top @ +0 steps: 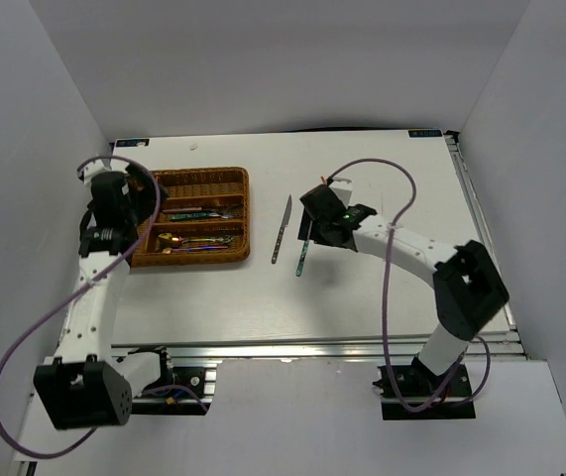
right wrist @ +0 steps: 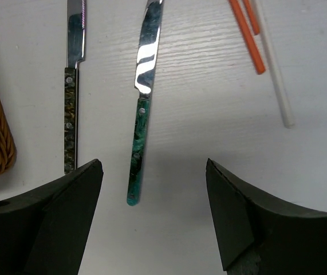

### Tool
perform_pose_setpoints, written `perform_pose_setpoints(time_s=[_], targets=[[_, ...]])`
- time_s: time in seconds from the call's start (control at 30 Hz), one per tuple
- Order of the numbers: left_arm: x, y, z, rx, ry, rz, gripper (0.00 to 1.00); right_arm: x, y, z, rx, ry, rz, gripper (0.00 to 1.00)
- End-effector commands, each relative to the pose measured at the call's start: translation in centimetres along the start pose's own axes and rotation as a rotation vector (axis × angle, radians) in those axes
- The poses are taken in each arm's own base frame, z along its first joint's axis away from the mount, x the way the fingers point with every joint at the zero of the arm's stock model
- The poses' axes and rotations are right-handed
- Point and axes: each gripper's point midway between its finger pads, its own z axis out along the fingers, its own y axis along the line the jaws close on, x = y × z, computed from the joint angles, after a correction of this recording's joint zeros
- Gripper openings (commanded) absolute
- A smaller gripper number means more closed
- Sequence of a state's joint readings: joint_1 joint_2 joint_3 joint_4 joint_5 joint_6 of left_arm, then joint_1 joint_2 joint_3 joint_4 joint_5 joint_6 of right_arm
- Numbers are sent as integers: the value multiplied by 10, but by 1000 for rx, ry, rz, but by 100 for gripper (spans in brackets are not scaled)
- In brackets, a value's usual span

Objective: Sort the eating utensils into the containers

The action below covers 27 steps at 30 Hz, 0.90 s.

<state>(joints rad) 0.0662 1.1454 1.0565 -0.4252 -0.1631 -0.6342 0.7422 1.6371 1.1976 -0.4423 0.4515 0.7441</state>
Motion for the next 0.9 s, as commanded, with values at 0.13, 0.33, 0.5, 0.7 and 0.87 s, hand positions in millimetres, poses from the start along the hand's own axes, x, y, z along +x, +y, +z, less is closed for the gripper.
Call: perform_pose_setpoints(time_s=[0.13,0.33,0.5,0.7,0.87], targets=[[60,30,-21,64,99,206,98,11,29,27,64,45,-3,71],[80,41,-15,37,163,237,98,37,30,55,101,113,-19,61],[80,39,-18,51,161,235,98,60,24,72,126,168,-25,45],[80,36,-19,71,164,235,98,81,18,77,113,218,-13,24],[88,16,-22,188,203,222,98,88,15,74,86,242,-1,6]])
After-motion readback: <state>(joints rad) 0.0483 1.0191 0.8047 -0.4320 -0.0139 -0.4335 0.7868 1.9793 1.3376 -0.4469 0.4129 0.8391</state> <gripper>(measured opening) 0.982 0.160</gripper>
